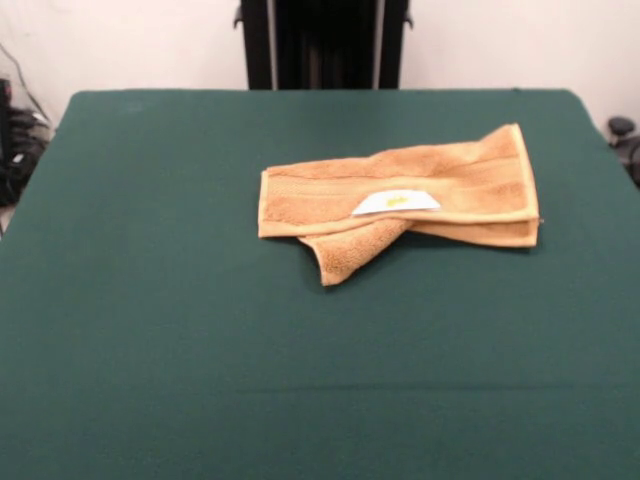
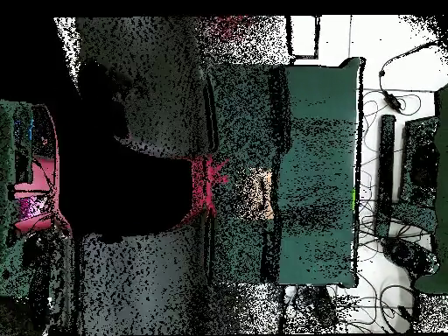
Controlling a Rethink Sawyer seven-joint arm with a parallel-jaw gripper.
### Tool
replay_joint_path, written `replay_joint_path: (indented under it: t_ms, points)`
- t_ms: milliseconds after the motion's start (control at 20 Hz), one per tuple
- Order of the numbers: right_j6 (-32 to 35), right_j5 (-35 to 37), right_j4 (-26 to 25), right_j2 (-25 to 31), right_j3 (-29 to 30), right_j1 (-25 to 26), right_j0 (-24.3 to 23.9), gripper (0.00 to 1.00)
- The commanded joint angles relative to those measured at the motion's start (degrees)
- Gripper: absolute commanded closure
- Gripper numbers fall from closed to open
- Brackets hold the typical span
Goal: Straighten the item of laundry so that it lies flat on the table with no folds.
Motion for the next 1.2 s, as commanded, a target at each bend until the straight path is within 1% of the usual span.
replay_joint_path:
  t_ms: [50, 200, 300, 400, 550, 700, 800, 950, 1100, 1200]
  points:
    - [-22.5, 30.8, 8.4, 3.7, -16.0, 0.0, -8.1, 0.0]
    - [-26.3, 37.3, 13.7, 0.4, -22.4, 1.3, -11.6, 0.0]
    - [-30.2, 39.9, 18.0, -3.7, -25.4, 1.6, -14.1, 0.0]
    - [-33.4, 41.6, 23.8, -8.7, -27.0, 1.8, -16.4, 0.0]
    - [-36.6, 42.2, 31.5, -15.7, -27.8, 2.0, -18.9, 0.0]
    - [-36.5, 42.1, 38.8, -22.5, -27.9, 2.3, -20.2, 0.0]
    - [-33.3, 42.1, 43.4, -26.9, -27.7, 2.6, -19.9, 0.0]
    - [-27.5, 41.4, 48.2, -31.5, -27.1, 3.2, -18.6, 0.0]
    - [-24.3, 40.4, 53.0, -36.9, -26.8, 3.8, -17.7, 0.0]
    - [-22.5, 40.8, 57.1, -40.9, -26.7, 4.0, -17.5, 0.0]
